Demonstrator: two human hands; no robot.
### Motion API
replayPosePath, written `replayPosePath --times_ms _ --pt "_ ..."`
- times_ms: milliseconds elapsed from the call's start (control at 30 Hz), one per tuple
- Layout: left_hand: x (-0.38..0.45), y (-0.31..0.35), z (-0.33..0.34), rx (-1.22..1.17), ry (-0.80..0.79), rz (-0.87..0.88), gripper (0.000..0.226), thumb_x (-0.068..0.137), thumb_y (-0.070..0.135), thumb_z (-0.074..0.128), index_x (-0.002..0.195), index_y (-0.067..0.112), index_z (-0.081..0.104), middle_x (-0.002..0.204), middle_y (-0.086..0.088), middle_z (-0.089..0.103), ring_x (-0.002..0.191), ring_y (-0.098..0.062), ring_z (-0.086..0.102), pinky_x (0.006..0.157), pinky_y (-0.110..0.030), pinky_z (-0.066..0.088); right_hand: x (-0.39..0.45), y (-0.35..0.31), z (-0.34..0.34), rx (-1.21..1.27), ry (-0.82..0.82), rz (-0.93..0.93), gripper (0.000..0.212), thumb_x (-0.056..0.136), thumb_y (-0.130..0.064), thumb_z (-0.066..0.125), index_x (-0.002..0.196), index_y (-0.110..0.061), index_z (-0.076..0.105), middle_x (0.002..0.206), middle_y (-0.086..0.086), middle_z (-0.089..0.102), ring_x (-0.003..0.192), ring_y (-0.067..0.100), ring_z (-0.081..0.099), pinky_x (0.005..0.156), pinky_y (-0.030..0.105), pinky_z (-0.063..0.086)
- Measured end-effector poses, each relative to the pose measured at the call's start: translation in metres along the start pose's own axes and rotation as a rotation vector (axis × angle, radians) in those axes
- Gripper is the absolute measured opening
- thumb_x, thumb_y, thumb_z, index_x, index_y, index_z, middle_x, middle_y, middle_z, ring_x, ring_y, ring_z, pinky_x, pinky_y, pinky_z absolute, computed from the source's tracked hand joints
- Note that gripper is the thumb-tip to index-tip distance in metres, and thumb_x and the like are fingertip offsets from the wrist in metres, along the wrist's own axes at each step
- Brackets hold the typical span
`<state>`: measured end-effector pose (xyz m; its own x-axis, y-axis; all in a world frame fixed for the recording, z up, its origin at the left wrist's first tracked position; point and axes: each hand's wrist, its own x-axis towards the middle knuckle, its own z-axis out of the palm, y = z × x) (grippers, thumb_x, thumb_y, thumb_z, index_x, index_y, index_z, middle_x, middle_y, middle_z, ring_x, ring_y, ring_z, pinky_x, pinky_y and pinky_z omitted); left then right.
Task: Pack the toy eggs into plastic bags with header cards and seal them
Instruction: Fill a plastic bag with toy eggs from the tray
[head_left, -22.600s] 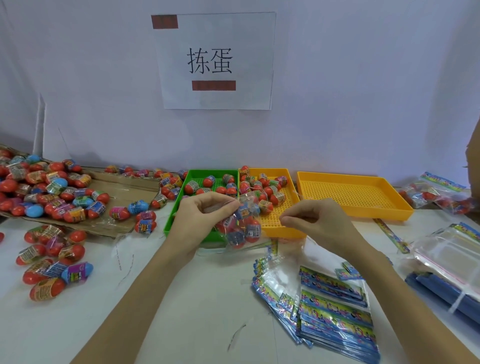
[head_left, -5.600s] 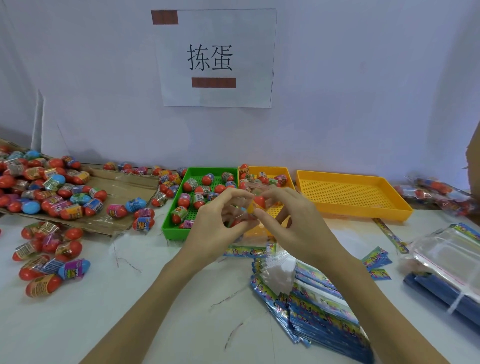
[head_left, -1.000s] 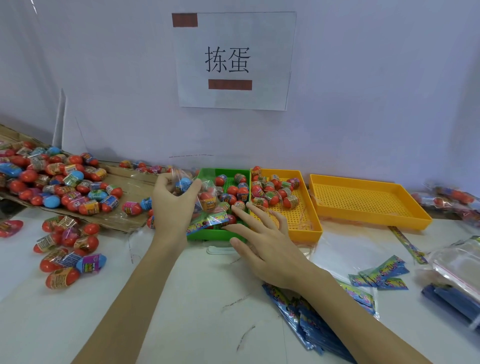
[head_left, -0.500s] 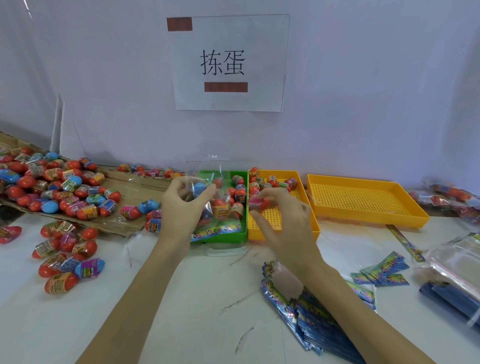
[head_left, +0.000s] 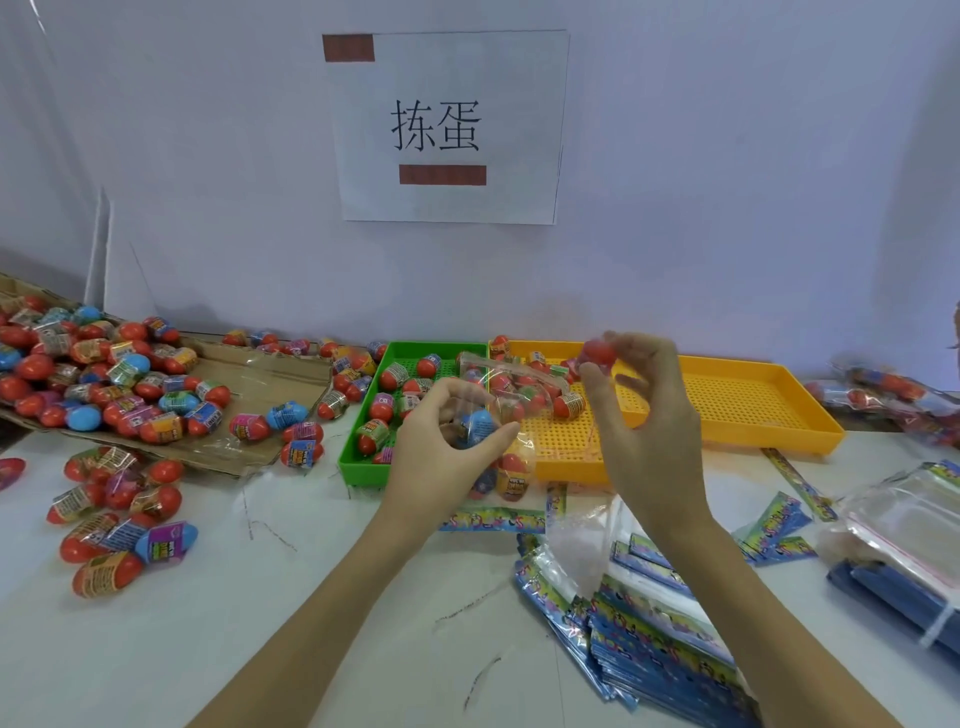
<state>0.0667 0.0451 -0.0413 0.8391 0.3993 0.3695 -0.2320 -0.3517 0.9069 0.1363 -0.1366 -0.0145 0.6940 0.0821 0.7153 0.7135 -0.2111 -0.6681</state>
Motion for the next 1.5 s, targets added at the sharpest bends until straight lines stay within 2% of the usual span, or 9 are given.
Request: replayPosePath --times_ms 100,233,367,533,833,1000,1133,1267,1500 --pt "-0.003 -0.001 0.004 0.02 -0.001 0.043 0.03 0.084 0.024 0.087 0.103 0.024 0.063 0.093 0.012 0.07 0.082 -0.011 0.073 0.071 -0.03 0.062 0.0 -0.004 -0.002 -0.099 0.03 -0.173 0.025 0.095 -0.026 0.074 0.116 -0.015 0.067 0.108 0.003 0.061 0.097 0.015 0.061 0.082 0.022 0.051" --pt "-0.006 0.0 0.007 0.032 -0.025 0.107 0.03 0.086 0.026 0.085 0.105 0.025 0.063 0.094 0.012 0.07 0.08 -0.011 0.073 0.071 -0.028 0.062 -0.005 -0.006 0.0 -0.112 -0.15 -0.282 0.027 0.096 -0.021 0.072 0.121 -0.012 0.069 0.108 0.0 0.063 0.086 0.012 0.064 0.076 0.023 0.054" --pt "-0.008 0.002 0.008 0.06 -0.033 0.186 0.029 0.086 0.032 0.084 0.107 0.031 0.064 0.101 0.016 0.069 0.087 -0.011 0.07 0.072 -0.025 0.06 -0.007 -0.003 0.002 -0.16 -0.257 -0.282 0.028 0.096 -0.014 0.071 0.124 -0.013 0.07 0.116 0.001 0.065 0.094 0.016 0.066 0.075 0.029 0.059" --pt "-0.008 0.002 0.009 0.085 -0.055 0.191 0.039 0.085 0.039 0.079 0.119 0.028 0.066 0.106 0.016 0.069 0.095 -0.011 0.069 0.079 -0.034 0.062 -0.006 -0.004 0.0 -0.125 -0.304 -0.236 0.029 0.095 -0.008 0.071 0.124 -0.01 0.069 0.115 0.002 0.064 0.095 0.014 0.066 0.07 0.017 0.056" --pt "-0.008 0.001 0.006 0.146 -0.059 0.232 0.04 0.087 0.04 0.076 0.124 0.028 0.067 0.11 0.02 0.068 0.101 -0.004 0.067 0.083 -0.022 0.058 -0.004 -0.001 -0.001 -0.218 -0.376 -0.329 0.033 0.095 -0.007 0.071 0.127 -0.011 0.068 0.117 0.002 0.069 0.095 0.009 0.065 0.08 0.017 0.056" --pt "-0.008 0.005 0.007 0.175 -0.112 0.274 0.044 0.096 0.029 0.069 0.138 0.021 0.063 0.123 0.021 0.064 0.117 0.007 0.059 0.096 -0.013 0.05 -0.003 0.001 -0.004 -0.231 -0.303 -0.196 0.032 0.095 -0.01 0.073 0.126 -0.014 0.067 0.112 -0.001 0.071 0.087 0.007 0.066 0.074 0.009 0.052" --pt "-0.008 0.01 0.006 0.167 -0.153 0.24 0.053 0.098 0.034 0.057 0.148 0.015 0.055 0.127 0.007 0.063 0.115 0.007 0.058 0.095 -0.01 0.046 -0.001 -0.003 -0.006 -0.036 -0.376 -0.02 0.03 0.094 -0.014 0.074 0.121 -0.023 0.068 0.11 -0.011 0.072 0.09 0.007 0.071 0.071 0.02 0.058" --pt "-0.009 0.012 0.006 0.151 -0.155 0.217 0.057 0.096 0.038 0.054 0.149 0.016 0.052 0.125 0.011 0.059 0.114 0.015 0.053 0.093 -0.006 0.045 0.001 -0.003 -0.008 0.112 -0.504 0.139 0.027 0.095 -0.016 0.073 0.121 -0.022 0.069 0.106 -0.01 0.074 0.095 0.01 0.072 0.077 0.028 0.061" --pt "-0.01 0.009 0.006 0.135 -0.208 0.19 0.049 0.096 0.042 0.058 0.143 0.029 0.055 0.129 0.012 0.061 0.119 0.017 0.051 0.094 -0.004 0.042 0.004 0.002 -0.014 0.071 -0.61 0.175 0.03 0.087 -0.023 0.081 0.114 -0.028 0.069 0.1 -0.009 0.072 0.091 0.011 0.068 0.077 0.035 0.06"
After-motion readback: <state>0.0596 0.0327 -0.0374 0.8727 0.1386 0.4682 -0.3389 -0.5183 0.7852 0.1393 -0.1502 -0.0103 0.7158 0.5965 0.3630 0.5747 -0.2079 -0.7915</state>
